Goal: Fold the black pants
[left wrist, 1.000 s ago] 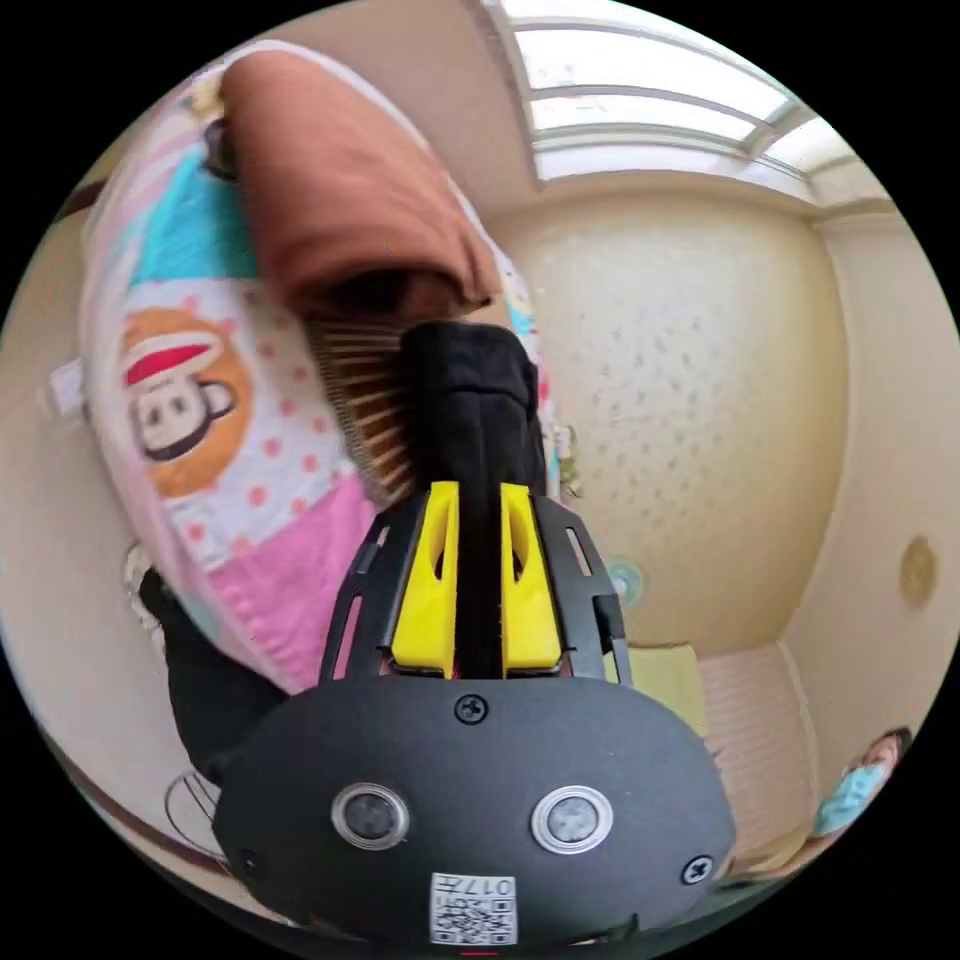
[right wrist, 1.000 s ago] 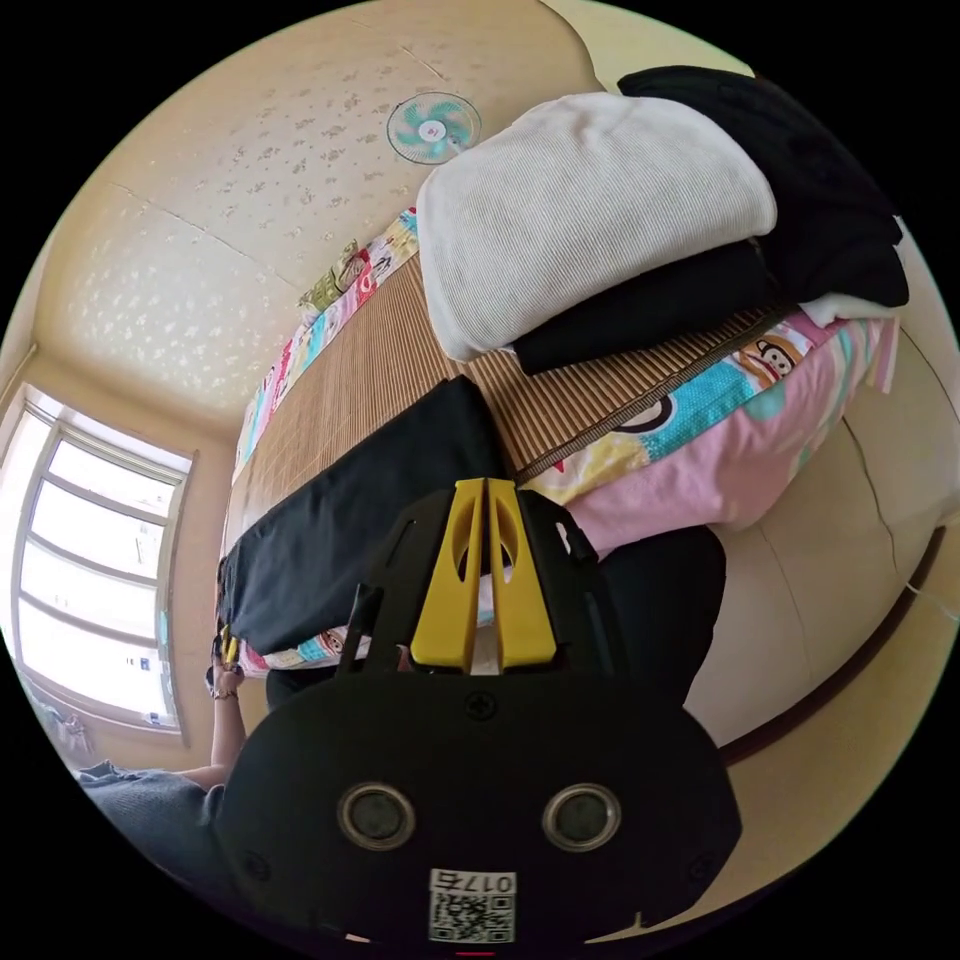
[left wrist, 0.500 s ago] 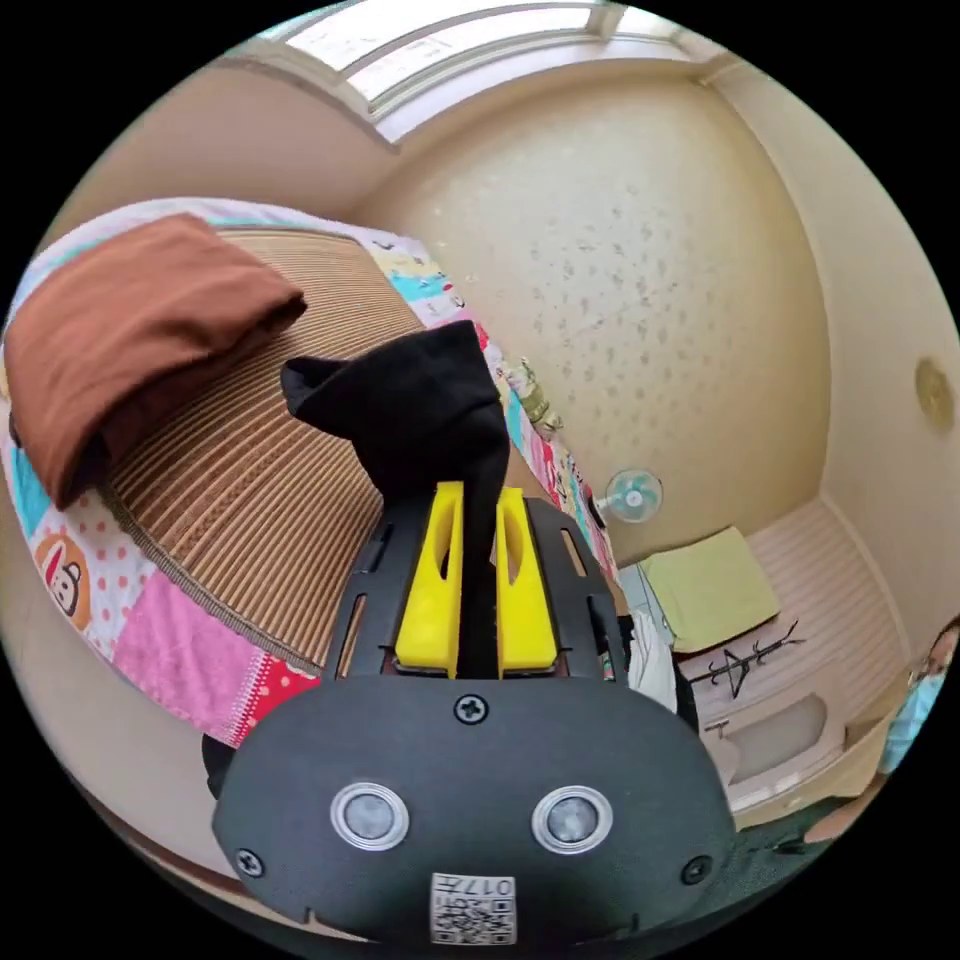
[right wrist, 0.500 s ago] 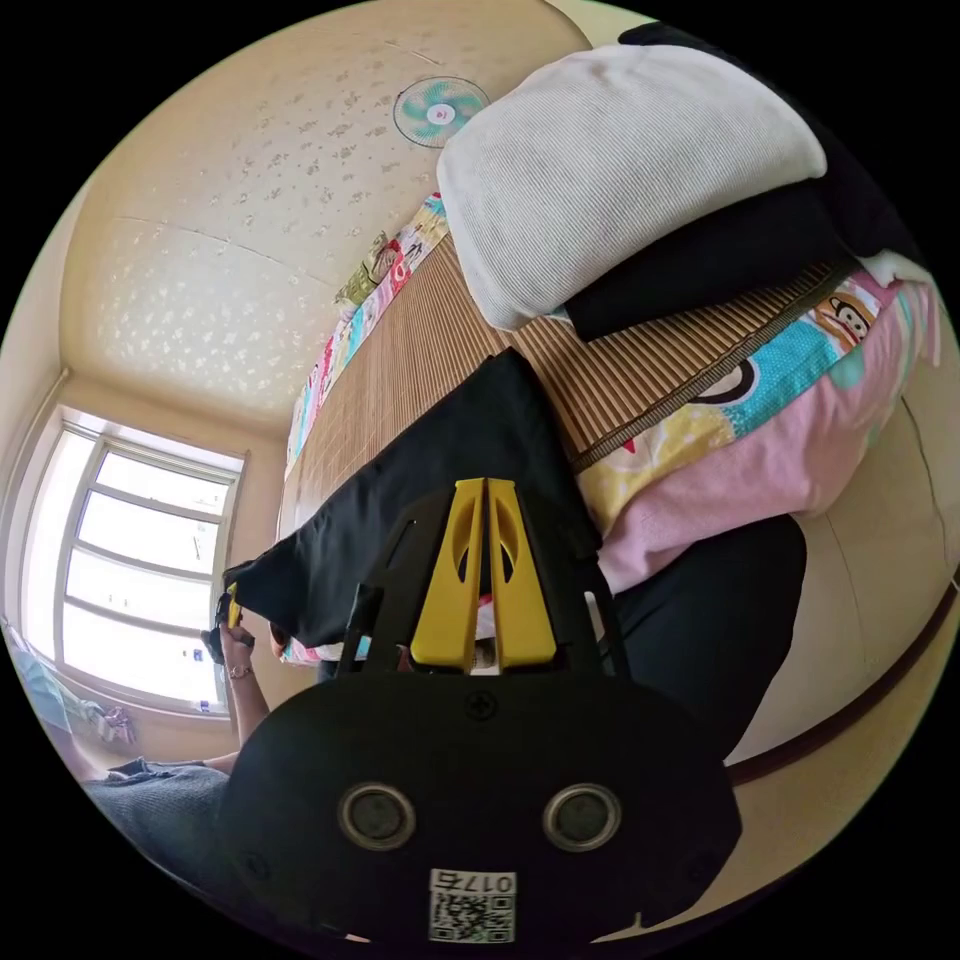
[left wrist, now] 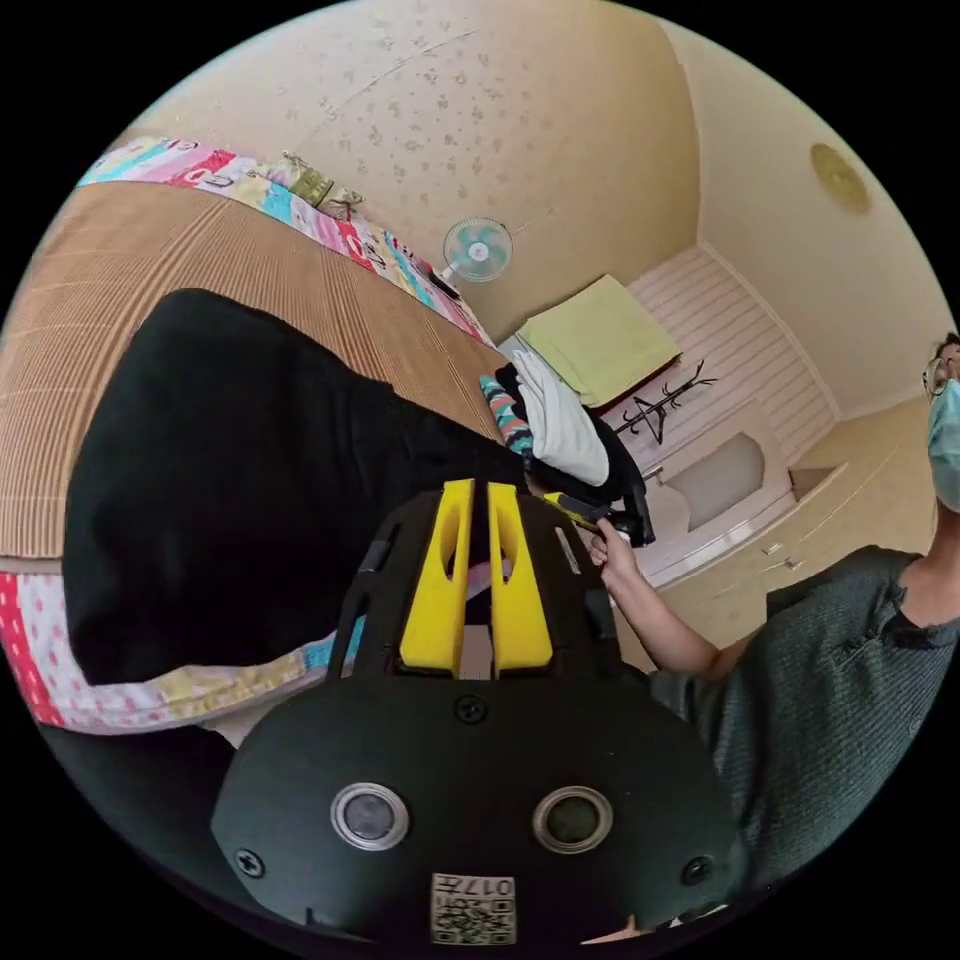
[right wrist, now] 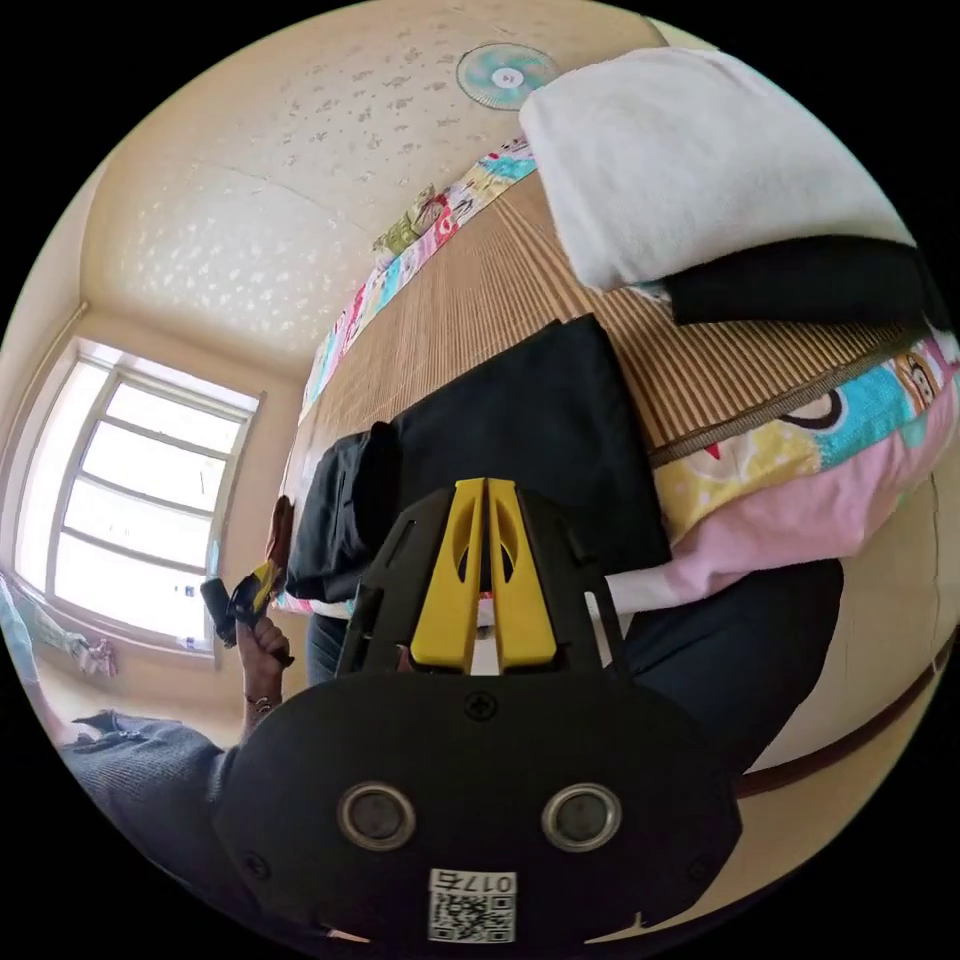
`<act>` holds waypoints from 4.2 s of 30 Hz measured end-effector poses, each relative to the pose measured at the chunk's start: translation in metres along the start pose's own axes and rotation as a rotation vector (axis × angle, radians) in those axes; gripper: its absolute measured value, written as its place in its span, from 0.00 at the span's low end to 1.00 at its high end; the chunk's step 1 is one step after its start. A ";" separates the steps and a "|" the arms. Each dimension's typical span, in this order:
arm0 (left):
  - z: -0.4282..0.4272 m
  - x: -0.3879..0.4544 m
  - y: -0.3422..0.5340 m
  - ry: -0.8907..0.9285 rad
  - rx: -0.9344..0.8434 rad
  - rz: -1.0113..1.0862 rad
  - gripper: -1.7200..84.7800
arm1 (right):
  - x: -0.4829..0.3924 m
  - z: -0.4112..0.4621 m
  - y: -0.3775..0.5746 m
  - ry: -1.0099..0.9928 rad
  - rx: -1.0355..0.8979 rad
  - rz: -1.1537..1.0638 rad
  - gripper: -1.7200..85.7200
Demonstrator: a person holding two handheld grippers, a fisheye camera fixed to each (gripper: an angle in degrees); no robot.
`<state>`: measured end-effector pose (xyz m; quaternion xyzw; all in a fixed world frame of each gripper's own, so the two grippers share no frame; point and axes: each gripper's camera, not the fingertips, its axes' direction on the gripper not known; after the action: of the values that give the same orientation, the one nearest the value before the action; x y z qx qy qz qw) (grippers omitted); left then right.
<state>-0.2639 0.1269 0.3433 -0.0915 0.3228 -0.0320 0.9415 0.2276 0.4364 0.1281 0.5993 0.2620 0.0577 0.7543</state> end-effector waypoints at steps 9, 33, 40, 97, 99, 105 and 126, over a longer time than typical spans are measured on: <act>-0.045 -0.121 0.009 -0.352 -0.072 -0.449 0.21 | -0.168 0.120 -0.014 0.064 -0.132 -0.436 0.03; 0.200 0.175 -0.048 0.454 -0.402 0.296 0.12 | -0.058 0.185 0.047 -0.254 -0.361 -0.025 0.03; 0.219 0.143 0.009 0.408 -0.406 0.341 0.08 | 0.057 0.114 0.108 -0.452 -0.387 0.184 0.04; 0.118 -0.117 -0.009 0.476 -0.260 -0.724 0.11 | 0.255 0.017 -0.055 -0.495 -0.391 0.156 0.20; 0.105 -0.131 -0.003 0.519 -0.223 -0.791 0.10 | 0.271 0.007 -0.045 -0.522 -0.342 0.203 0.27; 0.089 -0.161 0.024 0.518 -0.130 -0.903 0.12 | 0.288 0.067 -0.038 -0.743 -0.526 0.224 0.28; 0.150 -0.076 0.020 0.704 -0.328 -0.984 0.11 | 0.308 0.049 -0.058 -0.967 -0.412 0.368 0.25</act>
<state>-0.2324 0.1779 0.5015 -0.3565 0.5343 -0.4400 0.6275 0.5007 0.5010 -0.0190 0.4336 -0.2399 -0.0432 0.8675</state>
